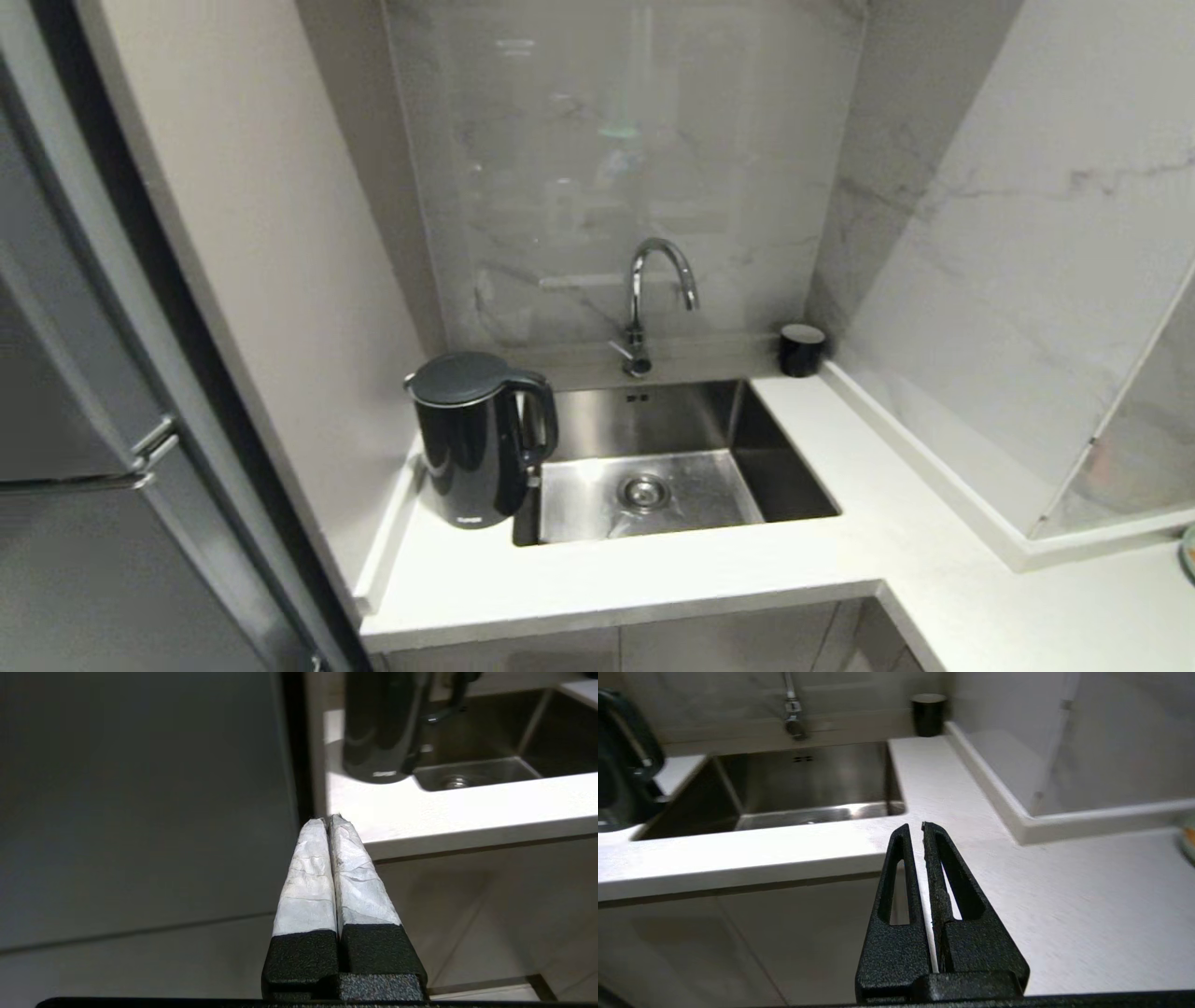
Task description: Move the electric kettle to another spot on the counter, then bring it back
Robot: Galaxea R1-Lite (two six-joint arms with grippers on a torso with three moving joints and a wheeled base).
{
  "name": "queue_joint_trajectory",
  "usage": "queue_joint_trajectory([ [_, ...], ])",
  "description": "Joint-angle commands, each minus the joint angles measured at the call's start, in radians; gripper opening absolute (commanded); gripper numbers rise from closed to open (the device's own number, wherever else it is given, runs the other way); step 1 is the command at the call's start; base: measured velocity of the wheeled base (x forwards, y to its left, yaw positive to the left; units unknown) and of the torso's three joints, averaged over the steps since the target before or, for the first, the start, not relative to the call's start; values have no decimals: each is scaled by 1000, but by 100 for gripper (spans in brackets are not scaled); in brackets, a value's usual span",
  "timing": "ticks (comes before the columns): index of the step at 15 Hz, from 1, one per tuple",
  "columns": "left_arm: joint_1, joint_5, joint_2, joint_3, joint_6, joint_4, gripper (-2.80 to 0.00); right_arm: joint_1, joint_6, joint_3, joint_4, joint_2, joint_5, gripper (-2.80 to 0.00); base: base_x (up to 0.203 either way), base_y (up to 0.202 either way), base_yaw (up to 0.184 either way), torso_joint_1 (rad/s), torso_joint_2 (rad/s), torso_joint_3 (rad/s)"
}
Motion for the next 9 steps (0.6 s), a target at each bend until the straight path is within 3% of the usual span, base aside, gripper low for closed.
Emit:
queue_joint_trajectory([
  [1,0,0,2,0,0,1,-280,0,0,0,0,0,1,-280,-3,-14,176,-1,2,0],
  [6,0,1,2,0,0,1,-280,0,0,0,0,0,0,-280,-1,-8,162,2,2,5],
  [9,0,2,2,0,0,1,-280,-1,0,0,0,0,1,-280,-1,-2,27,4,2,1],
])
